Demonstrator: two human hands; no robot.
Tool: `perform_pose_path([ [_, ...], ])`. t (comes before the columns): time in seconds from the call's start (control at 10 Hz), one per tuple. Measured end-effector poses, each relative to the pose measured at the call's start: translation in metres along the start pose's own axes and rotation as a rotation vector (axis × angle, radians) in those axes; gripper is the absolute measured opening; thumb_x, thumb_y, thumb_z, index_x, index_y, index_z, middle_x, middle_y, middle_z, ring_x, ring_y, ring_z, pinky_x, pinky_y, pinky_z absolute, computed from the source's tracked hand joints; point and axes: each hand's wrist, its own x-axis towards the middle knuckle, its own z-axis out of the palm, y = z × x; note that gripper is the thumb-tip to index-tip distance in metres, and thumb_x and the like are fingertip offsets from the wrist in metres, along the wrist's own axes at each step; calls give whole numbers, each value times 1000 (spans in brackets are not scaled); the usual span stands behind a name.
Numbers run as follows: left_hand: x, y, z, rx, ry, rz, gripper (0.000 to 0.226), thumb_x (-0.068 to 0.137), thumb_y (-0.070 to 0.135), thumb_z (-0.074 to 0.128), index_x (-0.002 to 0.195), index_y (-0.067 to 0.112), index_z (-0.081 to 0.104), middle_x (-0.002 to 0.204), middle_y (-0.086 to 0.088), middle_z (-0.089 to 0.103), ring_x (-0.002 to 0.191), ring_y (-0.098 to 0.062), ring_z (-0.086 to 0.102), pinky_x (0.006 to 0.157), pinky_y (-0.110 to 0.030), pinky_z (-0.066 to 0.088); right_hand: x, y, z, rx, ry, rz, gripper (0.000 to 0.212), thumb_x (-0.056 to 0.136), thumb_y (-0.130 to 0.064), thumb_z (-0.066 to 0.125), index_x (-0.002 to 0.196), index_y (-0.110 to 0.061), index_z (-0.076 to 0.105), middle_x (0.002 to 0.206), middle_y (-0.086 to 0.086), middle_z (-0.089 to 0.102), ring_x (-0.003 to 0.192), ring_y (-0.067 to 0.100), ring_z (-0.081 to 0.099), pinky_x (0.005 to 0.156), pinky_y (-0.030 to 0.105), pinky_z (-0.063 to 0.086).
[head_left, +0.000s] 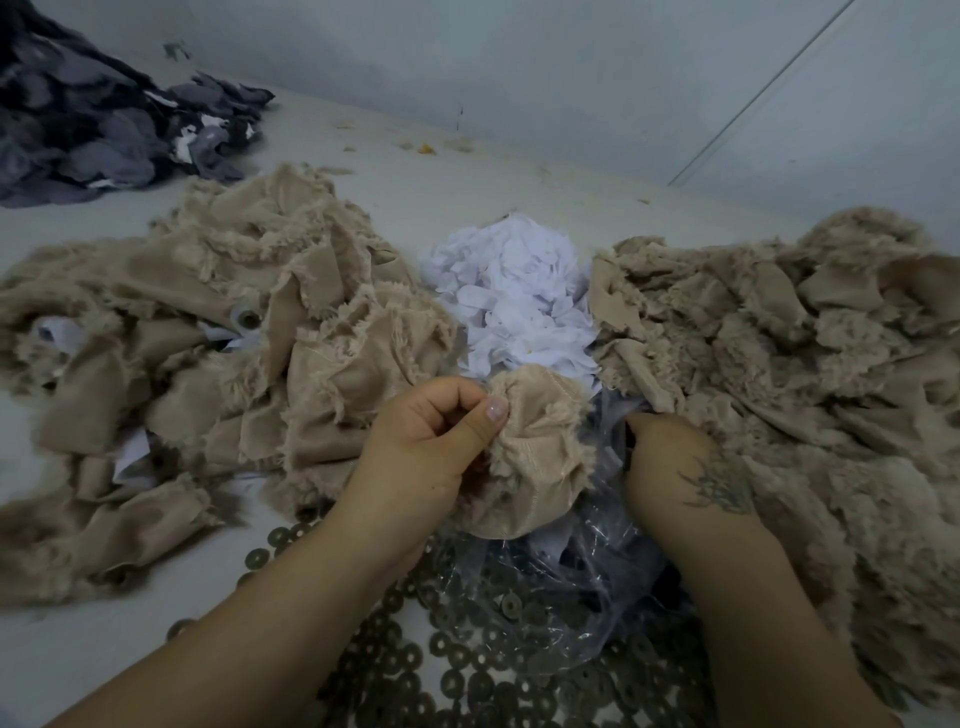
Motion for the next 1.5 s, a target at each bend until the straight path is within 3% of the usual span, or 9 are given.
perform_pose_path([
  [0.2,0,-1,3,-11,-13,4,19,84,28,65,66,21,68,62,-1,53,59,-11,46,55,-18,43,0,-1,5,-59,-41,-4,17,92,-19,52,104,-19,64,85,0,39,79,24,46,68,27,31],
  [0.3,0,-1,4,-12,-19,8,19,82,29,65,66,21,67,61,-1,52,59,-11,45,55,-17,43,2,0,3,-54,-3,7,18,93,-16,51,100,-16,68,81,1,45,89,27,60,67,26,30],
  [0.5,0,-2,3,-3,-20,0,18,82,31,66,67,21,68,63,-2,55,60,-14,48,56,-21,45,0,-6,-9,70,-17,60,16,95,-13,55,99,-8,70,102,12,68,98,28,62,64,22,24],
  [0.8,0,-1,3,13,-9,9,22,88,24,65,66,21,67,61,-1,53,58,-11,47,55,-19,44,-13,-18,-23,195,-2,118,11,90,-6,61,93,-5,72,92,16,69,97,35,64,66,27,30],
  [0.9,0,0,3,-5,-8,2,22,87,24,64,66,21,68,60,1,54,58,-9,48,55,-19,45,-14,-20,-24,229,1,121,10,90,-7,61,94,-6,71,77,7,55,97,35,64,67,28,32],
  [1.0,0,2,4,-14,0,3,20,84,28,64,66,20,68,60,2,54,57,-8,47,55,-18,44,-15,-21,-23,240,-10,89,16,90,-11,64,105,-9,70,98,12,68,102,32,63,76,28,37],
  [1.2,0,1,2,-13,5,2,28,93,15,61,66,19,67,60,0,52,57,-8,46,54,-18,43,-13,-22,-27,185,-108,80,20,95,-10,56,109,-5,69,116,14,66,109,28,60,77,24,36],
  [1.4,1,0,2,-29,8,-11,24,90,21,63,66,20,67,61,-2,54,59,-11,47,56,-20,44,-23,-22,-27,228,27,-19,18,83,-6,66,100,-7,71,108,16,62,96,30,59,68,25,30],
  [1.5,1,0,1,-37,-2,-11,20,84,29,64,66,21,67,61,1,55,59,-8,49,56,-18,45,-18,-24,-23,121,-21,9,17,90,-14,63,103,-14,72,111,12,64,103,29,59,71,26,28],
])
